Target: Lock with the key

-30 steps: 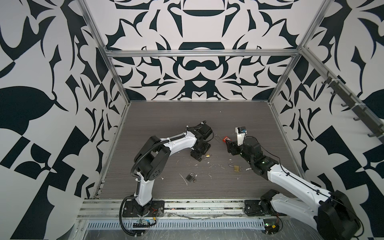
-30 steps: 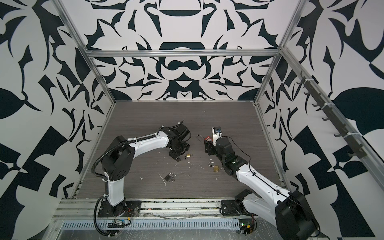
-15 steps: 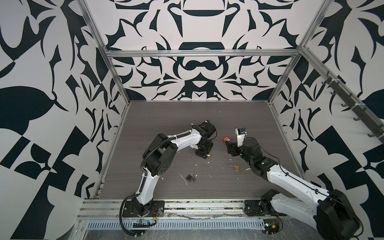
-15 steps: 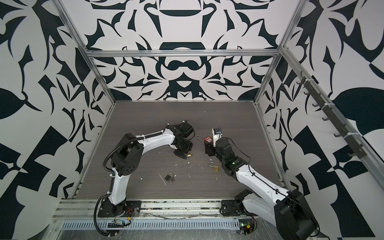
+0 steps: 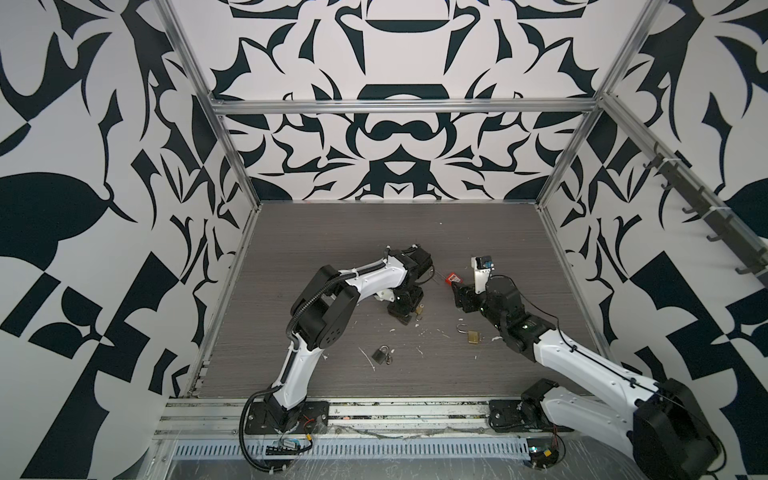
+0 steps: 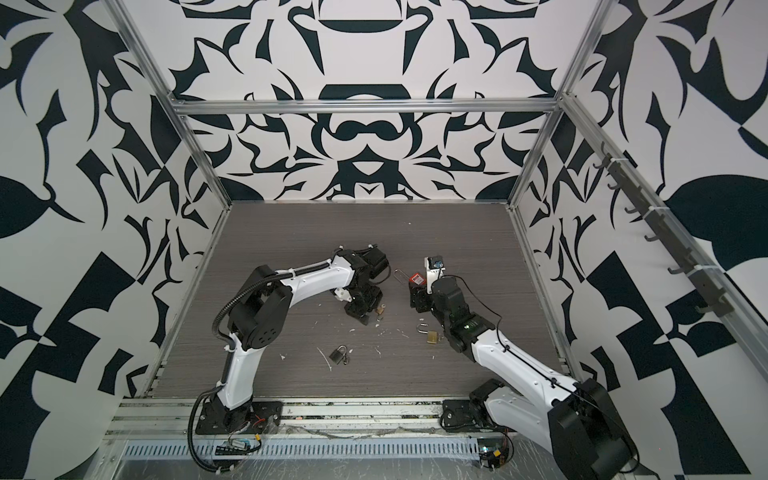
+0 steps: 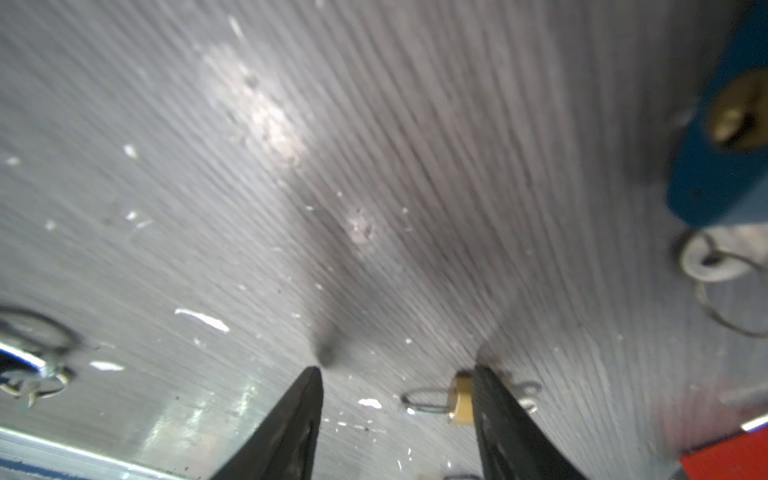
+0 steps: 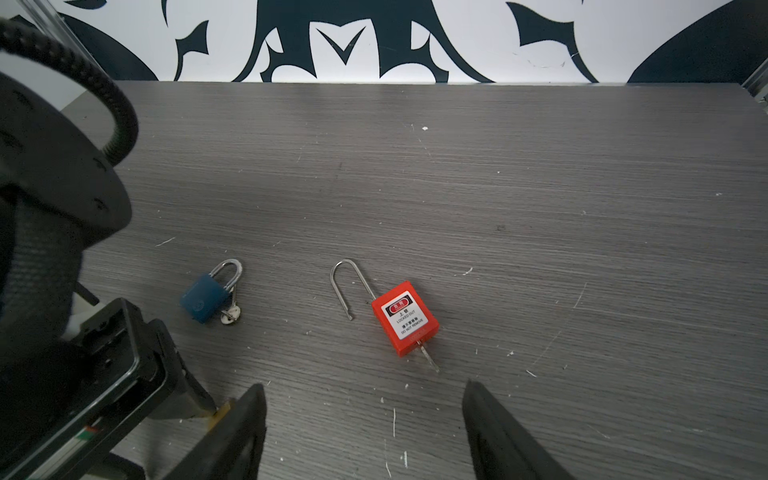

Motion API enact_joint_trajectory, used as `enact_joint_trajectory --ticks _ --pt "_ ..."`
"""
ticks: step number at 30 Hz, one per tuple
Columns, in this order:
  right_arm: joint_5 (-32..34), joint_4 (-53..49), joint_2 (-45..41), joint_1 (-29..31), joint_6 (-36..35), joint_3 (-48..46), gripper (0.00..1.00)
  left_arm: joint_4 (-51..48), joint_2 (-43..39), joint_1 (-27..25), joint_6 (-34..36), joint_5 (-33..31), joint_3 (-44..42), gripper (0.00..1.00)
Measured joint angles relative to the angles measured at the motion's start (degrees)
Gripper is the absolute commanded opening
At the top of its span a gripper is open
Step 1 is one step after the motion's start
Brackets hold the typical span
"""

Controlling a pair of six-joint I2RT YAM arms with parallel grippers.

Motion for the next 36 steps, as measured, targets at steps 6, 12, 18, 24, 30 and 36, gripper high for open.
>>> enact_joint_trajectory --ticks 6,12,18,24,30,36 --pt "0.0 0.0 0.0 0.0 0.4 0.0 0.76 0.2 0.2 0.0 1.1 0.0 0.0 0.62" --pt "0.0 -0.1 0.0 0.0 1.2 0.0 0.75 0.3 0.4 -0.2 2.2 0.2 0.0 0.59" --pt "0.0 -0.1 0.0 0.0 1.7 0.0 0.75 0.3 0.4 -1.6 2.8 0.9 0.0 0.55" --pt "0.0 -0.5 0.0 0.0 2.4 0.0 0.74 0.4 0.4 -2.8 3.0 2.1 -0.1 0.48" --pt "0.0 -0.9 0.0 0.0 2.8 0.0 0.74 1.1 0.4 -3.4 3.0 2.8 -0.3 0.45" --pt "0.0 -1.3 -0.3 0.0 2.9 0.0 0.74 2.9 0.7 -3.5 3.0 3.7 -0.4 0.43"
